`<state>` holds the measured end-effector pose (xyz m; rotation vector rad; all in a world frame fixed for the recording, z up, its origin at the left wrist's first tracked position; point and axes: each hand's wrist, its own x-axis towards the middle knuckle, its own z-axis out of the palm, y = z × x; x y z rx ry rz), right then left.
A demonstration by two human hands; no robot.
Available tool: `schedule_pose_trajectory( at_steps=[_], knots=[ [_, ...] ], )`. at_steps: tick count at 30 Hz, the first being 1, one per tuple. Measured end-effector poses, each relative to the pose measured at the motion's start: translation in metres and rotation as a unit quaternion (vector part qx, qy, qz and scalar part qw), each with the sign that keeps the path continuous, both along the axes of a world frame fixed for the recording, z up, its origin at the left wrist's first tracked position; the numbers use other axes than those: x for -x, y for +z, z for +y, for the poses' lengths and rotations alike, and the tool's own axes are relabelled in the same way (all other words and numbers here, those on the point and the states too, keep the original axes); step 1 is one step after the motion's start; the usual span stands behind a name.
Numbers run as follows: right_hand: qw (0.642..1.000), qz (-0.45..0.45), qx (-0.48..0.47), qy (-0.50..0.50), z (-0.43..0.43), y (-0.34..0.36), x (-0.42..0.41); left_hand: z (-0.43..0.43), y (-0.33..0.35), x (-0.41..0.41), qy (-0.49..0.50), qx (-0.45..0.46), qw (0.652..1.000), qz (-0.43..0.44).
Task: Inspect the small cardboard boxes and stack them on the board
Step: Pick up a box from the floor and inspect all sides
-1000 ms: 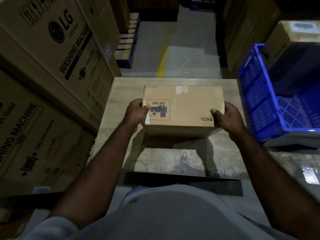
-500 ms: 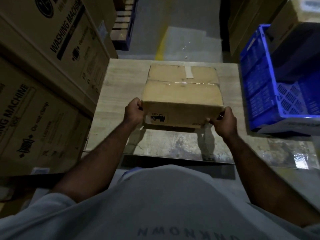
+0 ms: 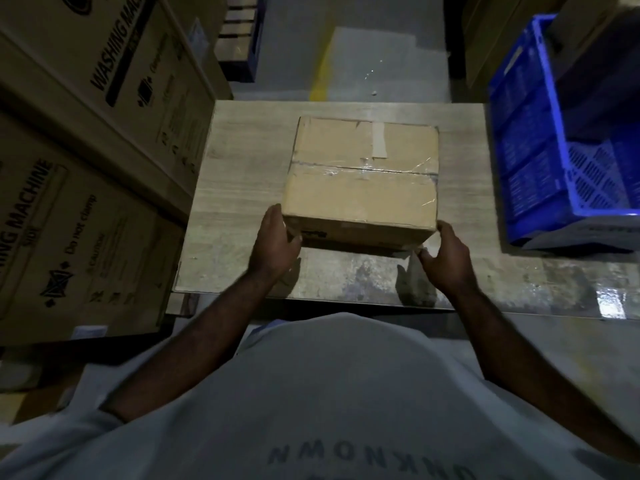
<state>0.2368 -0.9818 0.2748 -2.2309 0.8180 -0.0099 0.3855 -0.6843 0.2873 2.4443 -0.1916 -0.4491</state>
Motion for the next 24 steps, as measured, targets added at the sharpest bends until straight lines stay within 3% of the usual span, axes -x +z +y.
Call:
schedule_pose_trajectory(
  at_steps=[4, 6, 14, 18, 24],
  knots=[
    [0.987, -0.071, 0.121, 0.074, 0.012, 0.012, 0.006, -0.004, 0.008, 0.012, -0.135, -0.097, 0.975, -0.147],
    [0.976, -0.072, 0.168, 0.118, 0.018, 0.017, 0.001, -0.010, 0.013, 0.011, -0.189, -0.132, 0.957, -0.176],
    [0.946, 0.061, 0.242, 0.207, 0.021, 0.023, -0.029, -0.032, 0.021, -0.017, -0.268, -0.236, 0.924, -0.138],
    [0.940, 0.086, 0.249, 0.217, 0.021, 0.020, -0.029, -0.032, 0.015, -0.022, -0.279, -0.267, 0.912, -0.141],
    [0.938, 0.096, 0.262, 0.205, 0.026, 0.020, -0.031, -0.034, 0.013, -0.022, -0.261, -0.249, 0.924, -0.125]
  ],
)
